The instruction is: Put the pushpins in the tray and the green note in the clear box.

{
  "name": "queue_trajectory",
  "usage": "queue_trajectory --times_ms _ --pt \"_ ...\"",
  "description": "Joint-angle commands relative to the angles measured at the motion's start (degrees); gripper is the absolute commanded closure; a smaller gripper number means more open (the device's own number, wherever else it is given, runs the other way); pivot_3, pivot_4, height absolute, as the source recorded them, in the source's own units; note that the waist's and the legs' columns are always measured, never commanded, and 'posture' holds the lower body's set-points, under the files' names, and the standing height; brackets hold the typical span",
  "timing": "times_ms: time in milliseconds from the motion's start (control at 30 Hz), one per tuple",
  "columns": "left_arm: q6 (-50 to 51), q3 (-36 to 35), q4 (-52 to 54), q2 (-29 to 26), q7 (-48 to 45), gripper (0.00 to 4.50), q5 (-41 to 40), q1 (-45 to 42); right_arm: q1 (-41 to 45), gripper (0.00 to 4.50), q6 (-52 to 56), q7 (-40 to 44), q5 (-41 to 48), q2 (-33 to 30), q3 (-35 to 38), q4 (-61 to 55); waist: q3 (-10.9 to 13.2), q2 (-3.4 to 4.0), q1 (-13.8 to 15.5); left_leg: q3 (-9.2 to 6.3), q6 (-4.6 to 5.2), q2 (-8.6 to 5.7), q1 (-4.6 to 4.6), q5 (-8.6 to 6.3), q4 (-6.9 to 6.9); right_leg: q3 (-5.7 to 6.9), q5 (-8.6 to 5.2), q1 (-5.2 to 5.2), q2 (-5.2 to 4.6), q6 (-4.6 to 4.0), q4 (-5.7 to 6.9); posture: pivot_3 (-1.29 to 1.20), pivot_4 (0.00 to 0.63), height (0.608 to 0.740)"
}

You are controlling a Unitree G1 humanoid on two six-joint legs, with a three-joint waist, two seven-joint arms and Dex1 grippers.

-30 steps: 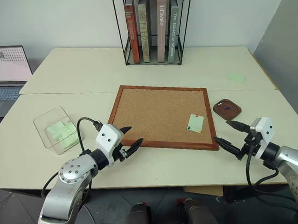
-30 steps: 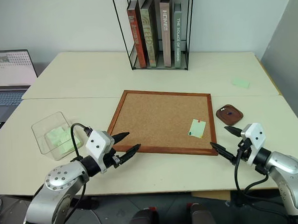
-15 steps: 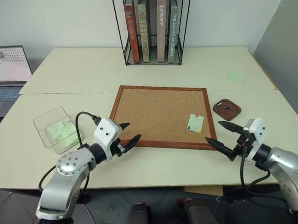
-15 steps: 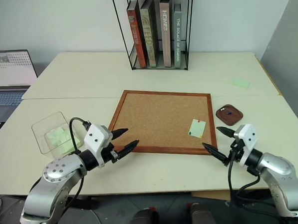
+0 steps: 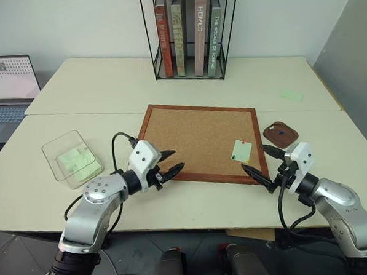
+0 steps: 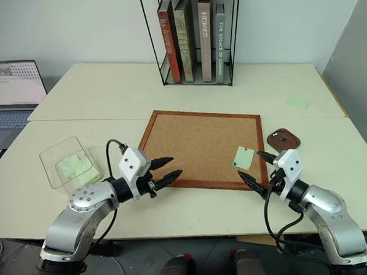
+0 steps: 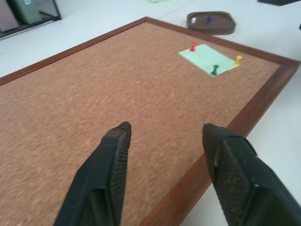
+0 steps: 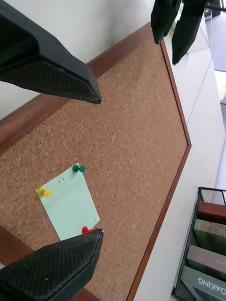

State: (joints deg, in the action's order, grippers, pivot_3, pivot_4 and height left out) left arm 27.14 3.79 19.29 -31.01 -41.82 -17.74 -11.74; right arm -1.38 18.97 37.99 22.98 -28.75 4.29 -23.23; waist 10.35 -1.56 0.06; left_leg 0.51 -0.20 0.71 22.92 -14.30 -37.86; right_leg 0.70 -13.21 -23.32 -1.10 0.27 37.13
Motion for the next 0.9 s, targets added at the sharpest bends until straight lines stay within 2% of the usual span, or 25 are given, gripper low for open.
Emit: queue_trajectory --times_ms 33,300,367,467,700,900 --pt "-2.3 3.3 -2.2 1.3 -2.5 2.87 0.5 -5.1 0.0 0.0 1.7 -2.5 0.7 1.2 -0.7 -4.1 0.0 0.0 0.0 0.0 0.0 0.0 -0.02 0.0 0.0 -0.01 -0.01 0.01 0.0 -0.01 0.01 0.0 0.15 0.74" --pt "-5.4 6.3 -9.3 2.4 -4.4 4.27 3.2 -10.2 0.3 0.0 1.7 -5.0 0.0 3.2 -2.3 -5.4 0.0 0.0 -0.1 0.04 0.0 0.0 0.0 0.0 0.02 -0.04 0.09 -0.02 0.05 0.15 0.0 0.0 0.15 0.74" --pt "-5.8 6.7 -10.8 3.1 -4.6 4.45 3.6 -11.1 0.2 0.0 1.7 -5.0 0.1 2.9 -2.3 -5.7 0.0 0.0 -0.1 0.03 0.0 0.0 0.02 0.0 0.03 -0.04 0.09 -0.03 0.05 0.16 0.0 0.0 0.15 0.74" --pt "-6.9 7.6 -13.7 4.5 -4.9 4.45 4.4 -12.3 0.2 0.0 1.5 -5.1 0.0 2.6 -2.1 -5.6 0.0 0.0 0.0 0.0 0.0 -0.01 0.03 0.0 0.02 -0.01 0.1 -0.02 0.05 0.17 0.0 0.0 0.15 0.74" --pt "-12.6 10.3 -26.7 12.1 -3.8 4.45 7.7 -18.4 2.2 0.0 1.1 -4.5 0.1 3.2 -2.9 -3.8 0.0 -0.01 0.0 0.01 0.01 -0.05 0.02 0.01 -0.07 -0.02 0.14 0.02 0.05 0.24 0.0 0.0 0.15 0.74" --pt "-16.1 12.0 -34.9 14.8 -3.4 4.45 11.2 -21.3 4.9 0.0 2.4 -5.5 -1.1 3.0 -3.0 -1.1 0.0 -0.01 -0.1 0.02 0.01 -0.03 0.03 0.01 -0.01 -0.03 0.14 -0.01 0.1 0.24 0.0 0.0 0.15 0.74"
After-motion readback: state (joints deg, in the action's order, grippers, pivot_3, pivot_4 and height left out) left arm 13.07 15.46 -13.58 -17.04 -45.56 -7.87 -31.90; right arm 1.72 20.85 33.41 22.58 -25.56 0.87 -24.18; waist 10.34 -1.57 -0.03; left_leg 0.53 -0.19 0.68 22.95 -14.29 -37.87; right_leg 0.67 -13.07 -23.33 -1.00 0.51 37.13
